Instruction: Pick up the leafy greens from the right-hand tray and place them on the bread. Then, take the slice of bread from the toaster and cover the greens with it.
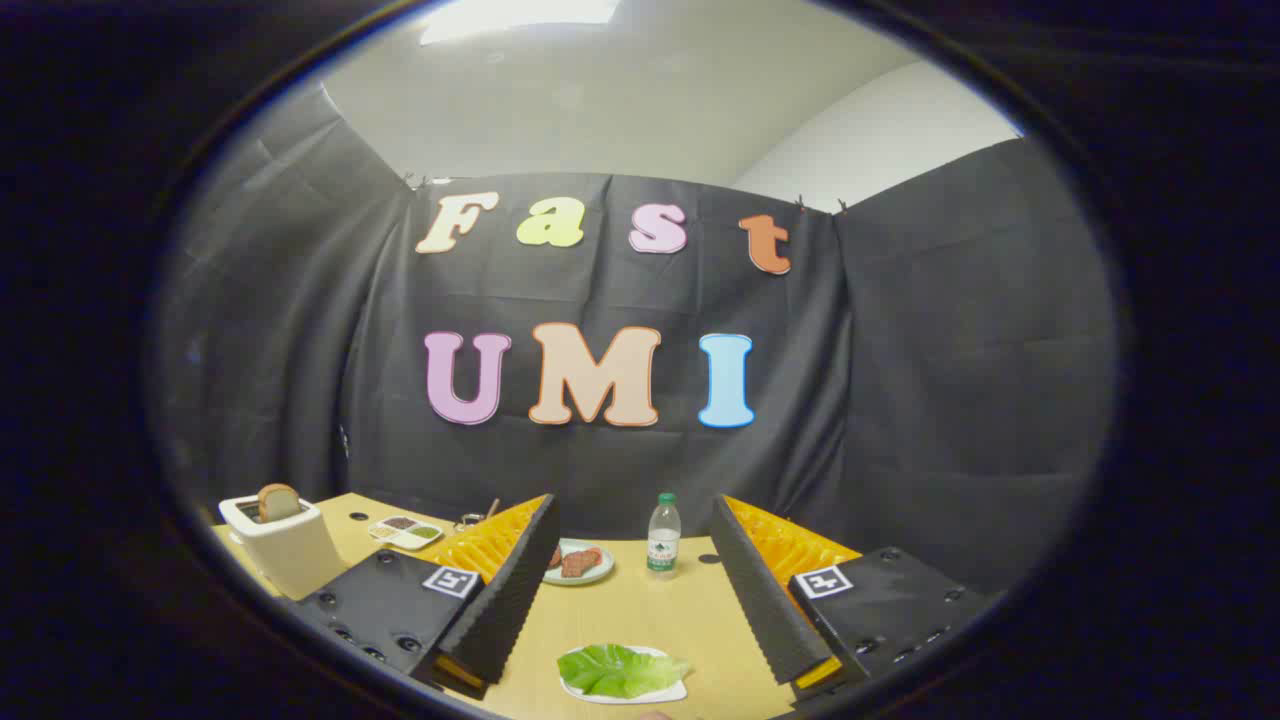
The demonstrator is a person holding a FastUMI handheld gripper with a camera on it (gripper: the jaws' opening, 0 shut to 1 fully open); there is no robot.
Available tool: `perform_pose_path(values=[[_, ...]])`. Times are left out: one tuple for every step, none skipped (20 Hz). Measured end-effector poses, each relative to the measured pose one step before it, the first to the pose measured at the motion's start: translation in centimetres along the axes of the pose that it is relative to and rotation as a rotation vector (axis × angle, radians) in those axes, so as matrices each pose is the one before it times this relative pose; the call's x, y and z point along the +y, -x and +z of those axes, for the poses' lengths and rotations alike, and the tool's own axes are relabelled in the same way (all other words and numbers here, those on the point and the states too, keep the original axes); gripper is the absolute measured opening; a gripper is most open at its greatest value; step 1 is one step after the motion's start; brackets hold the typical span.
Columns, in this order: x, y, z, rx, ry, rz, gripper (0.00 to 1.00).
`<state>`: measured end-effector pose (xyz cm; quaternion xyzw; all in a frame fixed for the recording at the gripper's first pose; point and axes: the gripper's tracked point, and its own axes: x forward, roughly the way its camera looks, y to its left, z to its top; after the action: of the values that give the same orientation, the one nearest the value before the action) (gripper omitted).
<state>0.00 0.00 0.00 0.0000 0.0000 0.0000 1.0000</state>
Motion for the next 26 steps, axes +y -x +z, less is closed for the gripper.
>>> perform_pose_path(values=[[0.175, 0.052, 0.445, -0.00619, -0.00345, -0.00371, 0.98], [-0.393, -0.117, 0.261, -0.00361, 0.0012, -0.00602, 0.98], [-0.156, -0.089, 0.11, 0.00101, 0.00064, -0.00212, 0.98], [-0.14, -0.1, -0.019, 0.00057, -0.00203, -0.00186, 0.98], [-0.184, -0.123, -0.036, 0.00161, -0.0023, -0.00353, 0.98], [-0.229, -0.065, -0.279, 0.006, -0.00058, -0.00264, 0.98], [-0.156, -0.169, -0.289, 0.00763, -0.00003, 0.00055, 0.98], [-0.13, -0.122, -0.315, 0.00709, 0.00178, -0.00026, 0.98], [-0.169, -0.199, -0.236, 0.00742, 0.00296, 0.00031, 0.98], [-0.189, -0.29, -0.382, 0.00745, 0.00434, -0.00033, 0.98], [-0.217, -0.236, -0.335, 0.00783, 0.00699, -0.00231, 0.98], [-0.143, -0.202, -0.178, 0.0063, 0.00263, 0.00109, 0.98], [0.003, -0.289, -0.136, 0.00508, -0.00226, 0.00149, 0.98], [0.094, -0.28, -0.135, 0.00322, -0.00443, 0.00589, 0.98], [0.101, -0.26, -0.048, 0.003, -0.00119, 0.00679, 0.98], [-0.098, -0.331, -0.338, 0.00559, 0.00378, 0.00431, 0.98], [-0.047, -0.22, -0.253, 0.00839, 0.00472, 0.00266, 0.98], [-0.046, -0.24, -0.246, 0.00515, -0.00058, 0.00071, 0.98], [0.048, -0.154, -0.003, 0.00168, -0.0063, 0.00029, 0.98], [0.044, -0.154, -0.169, 0.00115, -0.0072, 0.00258, 0.98], [0.129, -0.189, -0.193, 0.003, -0.00114, 0.00876, 0.98], [0.346, -0.241, -0.229, 0.00551, 0.00939, 0.02239, 0.98], [0.499, -0.299, -0.503, 0.01715, 0.01751, 0.03619, 0.98], [0.549, -0.3, -0.87, 0.02741, 0.02158, 0.04245, 0.99], [0.401, -0.48, -0.789, 0.0351, 0.02383, 0.04529, 0.99], [0.191, -0.581, -0.718, 0.03191, 0.02289, 0.04001, 0.99]])
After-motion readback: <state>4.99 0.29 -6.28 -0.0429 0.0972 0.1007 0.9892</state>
